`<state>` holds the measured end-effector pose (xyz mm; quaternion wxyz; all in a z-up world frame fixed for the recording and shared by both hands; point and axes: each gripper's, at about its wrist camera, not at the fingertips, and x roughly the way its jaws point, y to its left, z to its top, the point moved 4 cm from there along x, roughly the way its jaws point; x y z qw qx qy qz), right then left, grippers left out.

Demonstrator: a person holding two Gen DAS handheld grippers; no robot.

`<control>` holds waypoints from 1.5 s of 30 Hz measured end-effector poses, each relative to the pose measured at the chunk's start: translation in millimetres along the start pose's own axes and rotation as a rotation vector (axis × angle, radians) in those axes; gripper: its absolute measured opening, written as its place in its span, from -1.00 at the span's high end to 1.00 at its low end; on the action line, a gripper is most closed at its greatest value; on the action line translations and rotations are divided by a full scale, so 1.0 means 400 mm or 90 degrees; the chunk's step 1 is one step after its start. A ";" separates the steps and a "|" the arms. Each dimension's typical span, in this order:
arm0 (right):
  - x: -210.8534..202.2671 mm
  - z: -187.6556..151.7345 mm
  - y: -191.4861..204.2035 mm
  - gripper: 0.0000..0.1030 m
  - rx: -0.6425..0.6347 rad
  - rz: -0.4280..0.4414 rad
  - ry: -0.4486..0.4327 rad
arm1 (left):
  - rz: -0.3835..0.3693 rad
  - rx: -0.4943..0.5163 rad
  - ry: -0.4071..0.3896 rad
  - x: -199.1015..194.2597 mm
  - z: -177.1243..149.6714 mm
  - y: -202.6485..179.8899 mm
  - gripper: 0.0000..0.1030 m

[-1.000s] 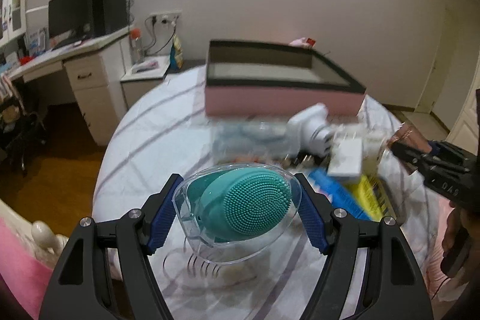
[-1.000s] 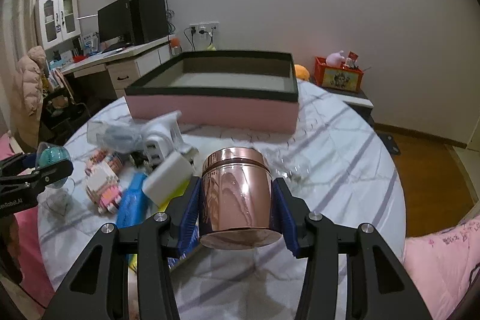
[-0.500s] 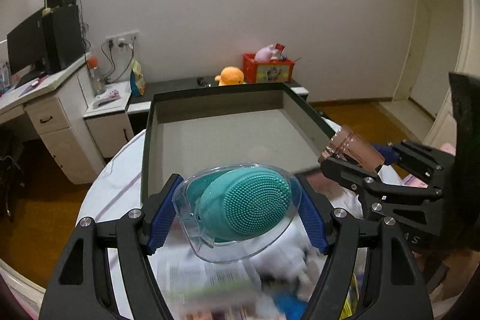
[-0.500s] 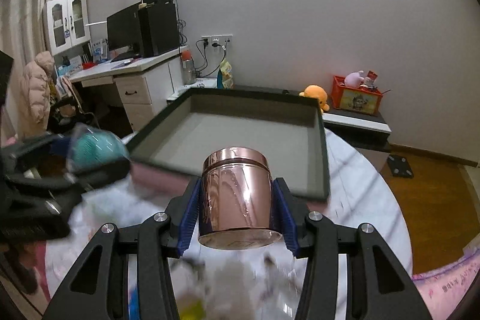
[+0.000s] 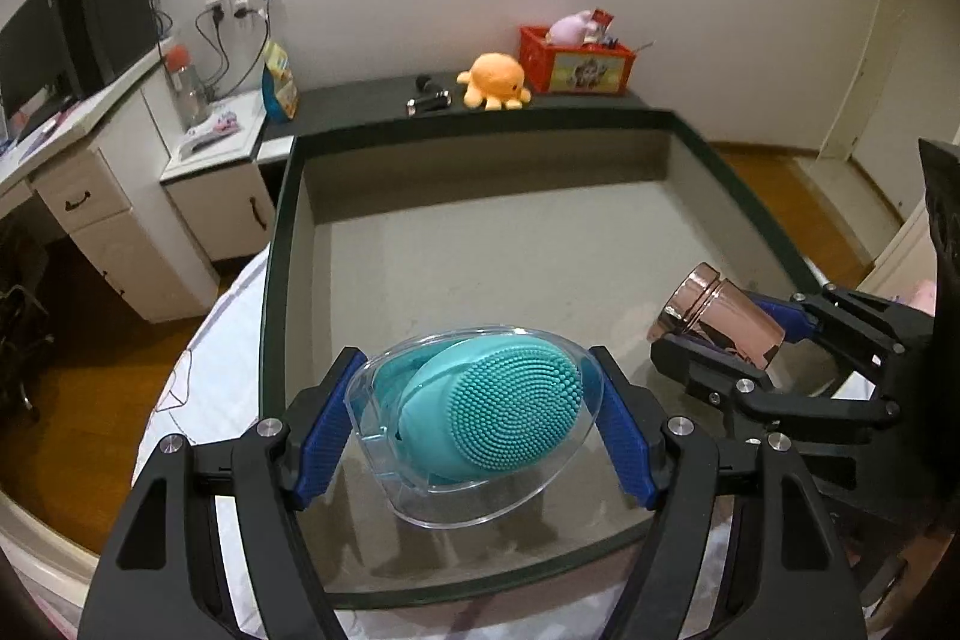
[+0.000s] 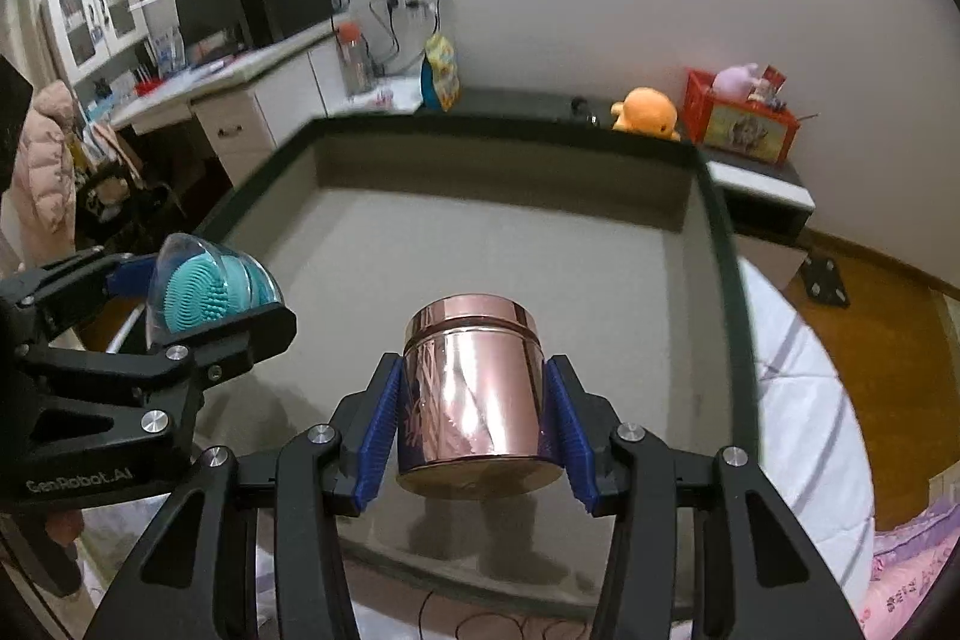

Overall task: Organize rigid objects
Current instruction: 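Carry both items over the pink box and open both tools to drop them, then withdraw both tools from the box back toward the bed items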

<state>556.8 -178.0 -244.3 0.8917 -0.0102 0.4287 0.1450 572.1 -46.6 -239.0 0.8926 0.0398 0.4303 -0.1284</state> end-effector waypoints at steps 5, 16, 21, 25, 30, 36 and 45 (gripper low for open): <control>0.021 -0.007 -0.015 0.03 0.009 0.010 0.021 | 0.019 -0.002 0.025 0.025 -0.006 0.003 -0.46; -0.114 0.015 -0.030 -0.57 0.057 0.021 -0.065 | 0.062 -0.033 -0.092 -0.156 -0.008 0.028 -0.96; -0.284 -0.007 0.016 -0.64 0.045 0.019 -0.155 | 0.122 -0.023 -0.216 -0.359 -0.072 0.003 -1.00; -0.408 -0.054 0.054 -0.72 0.035 -0.003 -0.223 | 0.140 -0.029 -0.286 -0.500 -0.153 -0.015 -1.00; -0.538 -0.157 0.107 -0.73 0.019 -0.038 -0.291 | 0.141 -0.036 -0.355 -0.626 -0.260 -0.051 -1.00; -0.655 -0.271 0.159 -0.73 -0.003 -0.098 -0.358 | 0.155 -0.020 -0.394 -0.708 -0.387 -0.118 -1.00; -0.738 -0.399 0.180 -0.73 0.003 -0.131 -0.387 | 0.130 -0.011 -0.380 -0.737 -0.473 -0.151 -1.00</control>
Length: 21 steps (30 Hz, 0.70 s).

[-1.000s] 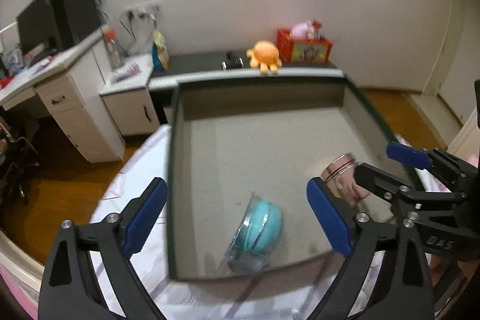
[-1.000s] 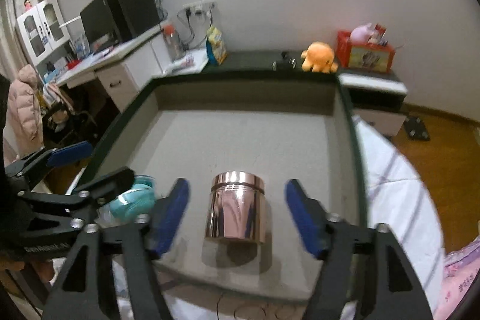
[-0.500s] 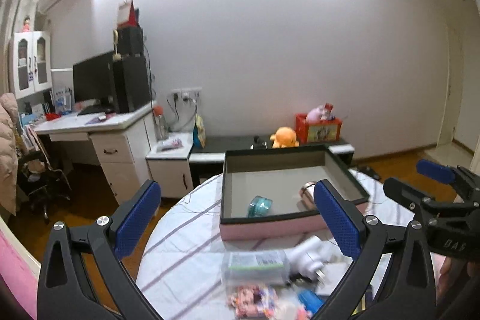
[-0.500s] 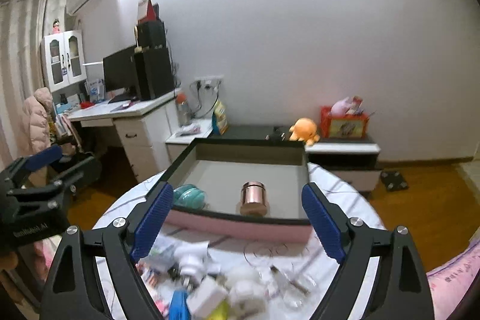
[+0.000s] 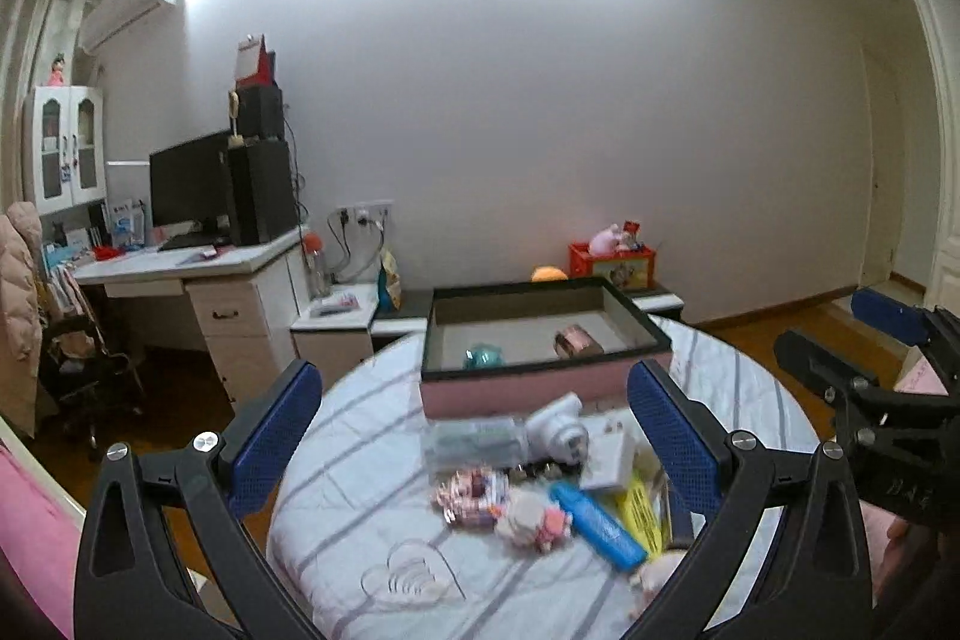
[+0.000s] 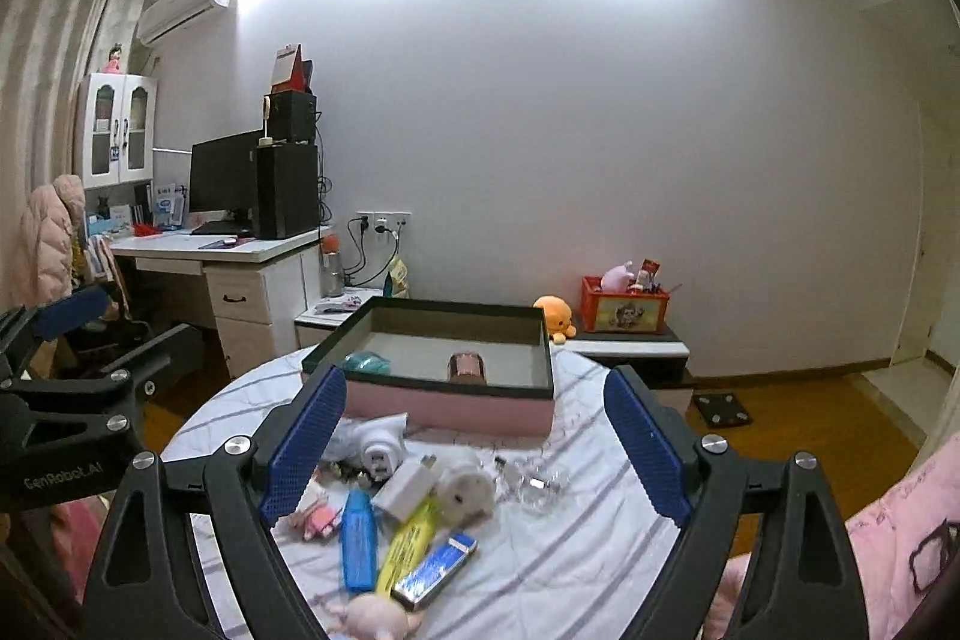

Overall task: Organize rigid objects
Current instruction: 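Withdraw both tools from the box back toward the bed items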

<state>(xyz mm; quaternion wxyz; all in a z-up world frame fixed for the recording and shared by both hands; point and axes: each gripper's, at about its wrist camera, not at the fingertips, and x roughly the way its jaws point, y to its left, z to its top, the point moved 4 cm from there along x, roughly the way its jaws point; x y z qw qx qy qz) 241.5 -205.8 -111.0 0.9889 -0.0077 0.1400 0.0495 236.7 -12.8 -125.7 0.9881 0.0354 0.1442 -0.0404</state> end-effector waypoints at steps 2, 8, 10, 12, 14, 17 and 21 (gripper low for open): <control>-0.004 -0.012 -0.010 -0.73 0.001 -0.010 0.009 | -0.003 -0.005 0.014 0.002 -0.016 0.004 -1.00; -0.012 -0.061 -0.027 -0.73 0.002 -0.027 0.034 | -0.011 -0.021 0.057 0.023 -0.077 -0.003 -1.00; -0.001 -0.085 -0.039 -0.73 0.006 -0.033 0.054 | -0.030 -0.018 0.077 0.029 -0.109 -0.018 -1.00; 0.013 -0.117 -0.054 -0.73 0.013 -0.043 0.082 | -0.045 -0.005 0.114 0.042 -0.154 -0.034 -1.00; 0.027 -0.161 -0.066 -0.73 0.028 -0.031 0.119 | -0.042 0.006 0.139 0.050 -0.194 -0.038 -1.00; 0.041 -0.218 -0.047 -0.73 0.042 -0.006 0.167 | -0.023 0.004 0.167 0.057 -0.236 -0.018 -1.00; 0.051 -0.284 0.009 -0.73 0.056 0.021 0.208 | 0.012 -0.014 0.170 0.052 -0.247 0.031 -1.00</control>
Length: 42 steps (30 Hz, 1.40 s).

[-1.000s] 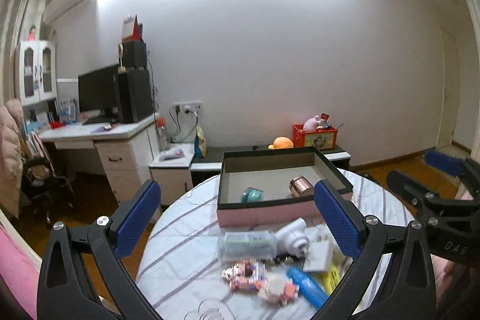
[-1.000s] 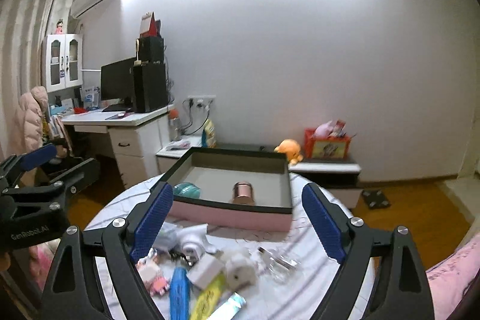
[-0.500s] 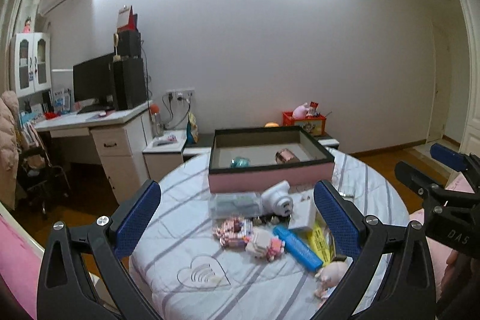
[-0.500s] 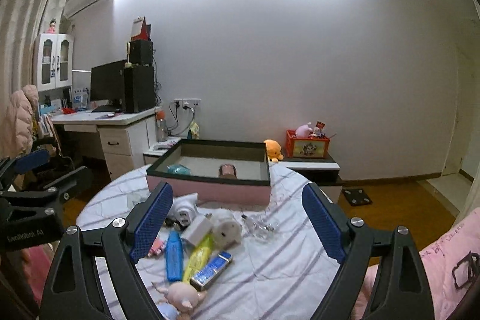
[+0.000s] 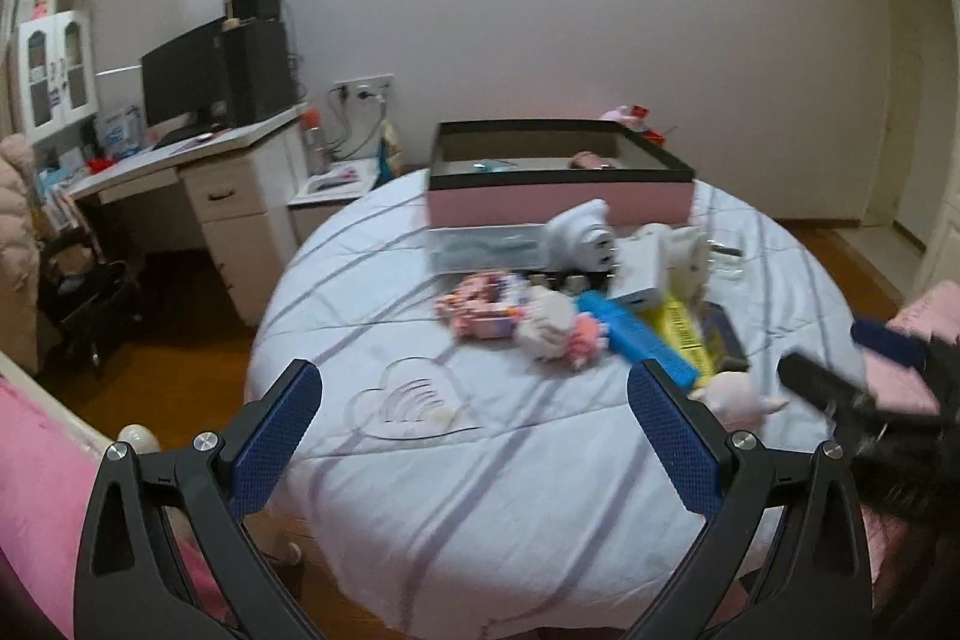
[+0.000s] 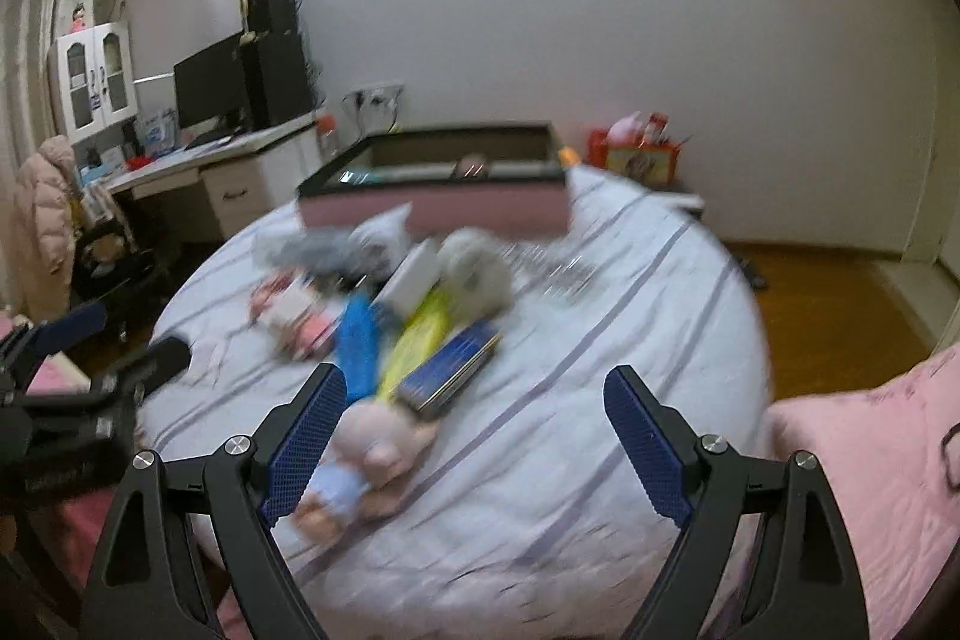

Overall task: Organize rigid objects
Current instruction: 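Withdraw both tools from the box back toward the bed items, then grasp the block figure with left tool while right tool grasps the doll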

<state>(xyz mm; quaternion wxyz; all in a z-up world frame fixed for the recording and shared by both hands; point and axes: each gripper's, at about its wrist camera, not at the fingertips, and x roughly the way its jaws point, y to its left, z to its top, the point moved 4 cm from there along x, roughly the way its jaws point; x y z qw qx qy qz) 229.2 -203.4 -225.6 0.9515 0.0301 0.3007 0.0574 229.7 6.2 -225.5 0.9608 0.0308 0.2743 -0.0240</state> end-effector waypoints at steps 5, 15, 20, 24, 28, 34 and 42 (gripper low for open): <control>0.050 -0.039 0.055 -0.73 0.029 0.005 0.036 | 0.007 -0.019 0.006 -0.007 -0.012 0.050 -1.00; 0.119 -0.103 0.115 -0.73 0.005 -0.018 0.058 | -0.007 -0.023 0.032 0.013 -0.037 0.078 -1.00; 0.117 -0.099 0.067 -0.14 0.011 0.020 0.044 | -0.018 -0.024 0.044 0.032 -0.040 0.070 -1.00; 0.113 -0.090 0.060 0.12 -0.023 0.035 0.046 | -0.033 -0.016 0.056 0.059 -0.033 0.042 -1.00; 0.093 -0.085 0.031 0.15 -0.026 0.044 0.042 | -0.046 -0.011 0.067 0.089 -0.026 0.013 -1.00; 0.063 -0.042 -0.041 0.15 -0.017 0.029 0.014 | -0.073 -0.010 0.103 0.169 -0.011 -0.031 -1.00; 0.100 0.013 -0.115 0.15 0.009 0.033 0.007 | -0.091 -0.075 0.145 0.258 0.012 -0.049 -1.00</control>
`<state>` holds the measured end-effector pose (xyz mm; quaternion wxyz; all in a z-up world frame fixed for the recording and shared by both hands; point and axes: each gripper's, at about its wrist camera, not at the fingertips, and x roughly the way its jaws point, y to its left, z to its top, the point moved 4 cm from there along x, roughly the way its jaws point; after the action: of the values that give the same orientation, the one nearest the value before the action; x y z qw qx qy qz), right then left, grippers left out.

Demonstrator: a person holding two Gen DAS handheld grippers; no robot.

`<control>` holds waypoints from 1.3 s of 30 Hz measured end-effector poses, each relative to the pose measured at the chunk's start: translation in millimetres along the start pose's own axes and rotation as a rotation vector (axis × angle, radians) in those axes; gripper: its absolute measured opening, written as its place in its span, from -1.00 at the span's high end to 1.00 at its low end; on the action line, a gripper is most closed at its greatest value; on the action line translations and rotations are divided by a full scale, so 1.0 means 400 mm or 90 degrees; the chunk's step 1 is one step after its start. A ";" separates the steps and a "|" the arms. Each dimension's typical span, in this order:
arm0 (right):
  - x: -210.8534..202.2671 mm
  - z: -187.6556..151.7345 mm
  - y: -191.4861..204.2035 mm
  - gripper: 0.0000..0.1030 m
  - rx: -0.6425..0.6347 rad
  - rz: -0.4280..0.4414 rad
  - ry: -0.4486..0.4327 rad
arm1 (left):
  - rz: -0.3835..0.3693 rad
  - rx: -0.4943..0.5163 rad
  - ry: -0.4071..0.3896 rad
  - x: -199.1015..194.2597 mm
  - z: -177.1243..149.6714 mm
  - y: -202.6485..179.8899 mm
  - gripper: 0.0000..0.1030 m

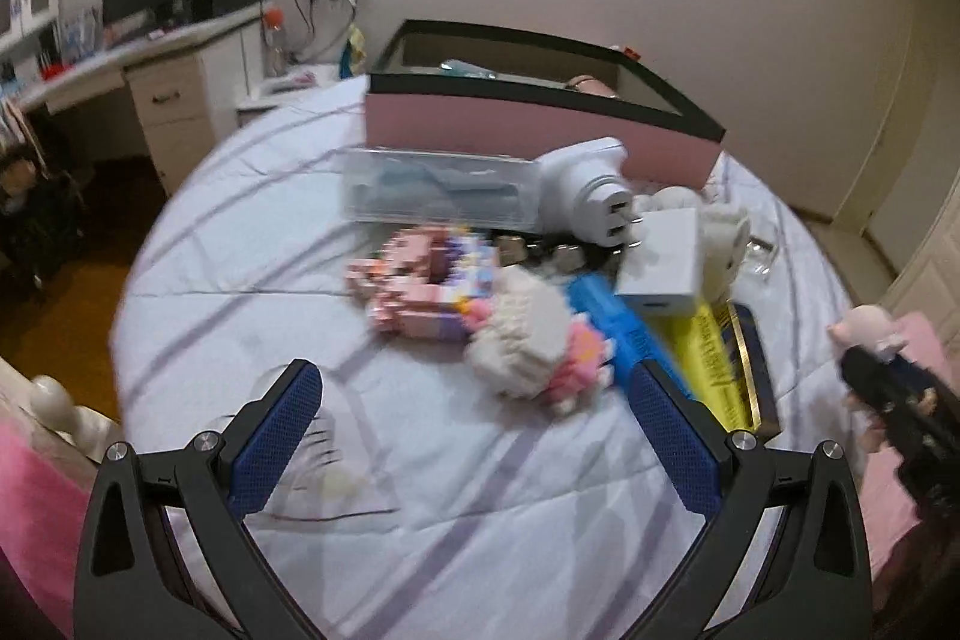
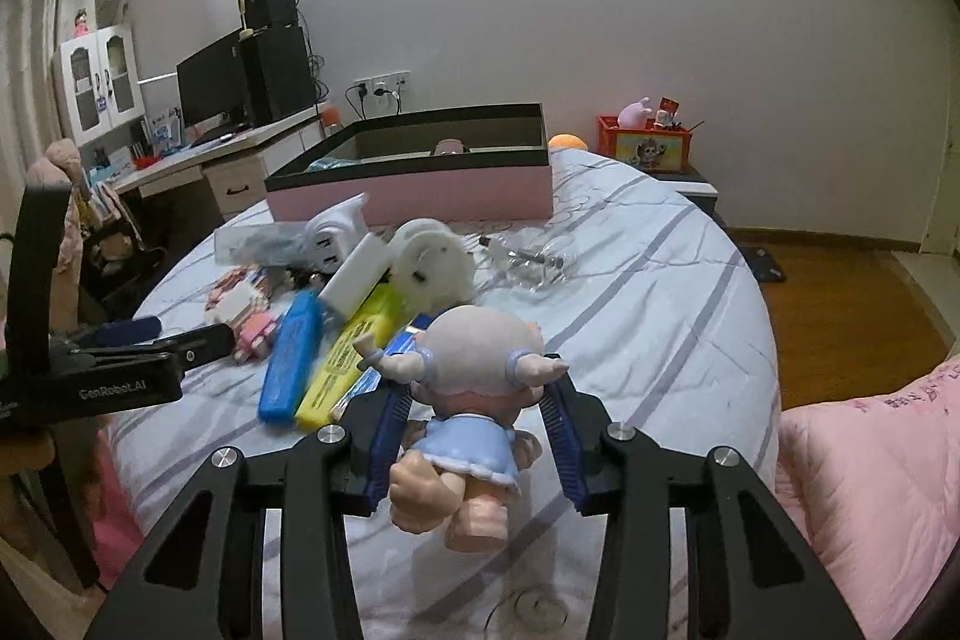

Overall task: Organize rigid objects
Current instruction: 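Grasp the block figure with left tool while right tool grasps the doll, then lower both items into the pink box and open both tools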

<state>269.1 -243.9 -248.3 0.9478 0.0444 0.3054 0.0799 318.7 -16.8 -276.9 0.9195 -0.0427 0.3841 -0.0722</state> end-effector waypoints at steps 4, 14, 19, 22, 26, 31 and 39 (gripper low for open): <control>0.027 0.015 -0.021 0.15 0.012 0.004 0.006 | 0.012 0.016 0.022 0.040 0.003 -0.026 -0.91; 0.056 0.031 -0.026 0.15 0.016 0.020 0.017 | -0.014 0.056 0.031 0.053 0.019 -0.035 0.07; 0.055 0.035 -0.007 0.15 0.007 0.027 0.017 | -0.018 0.063 0.029 0.010 -0.006 -0.005 0.07; 0.052 0.038 0.004 0.15 0.004 0.028 0.015 | -0.016 0.060 0.026 -0.019 -0.015 0.021 0.07; 0.051 0.058 0.027 0.15 -0.008 0.031 0.010 | -0.023 0.055 -0.001 -0.055 0.004 0.025 0.07; 0.057 0.101 0.077 0.15 -0.034 0.036 -0.005 | -0.029 0.063 -0.044 -0.090 0.057 -0.005 0.07; 0.085 0.199 0.142 0.15 -0.065 0.047 -0.031 | -0.050 0.081 -0.112 -0.128 0.184 -0.052 0.07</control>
<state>335.9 -184.7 -195.8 0.9525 0.0088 0.2756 0.1291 333.3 -27.3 -186.5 0.9468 -0.0055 0.2949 -0.1283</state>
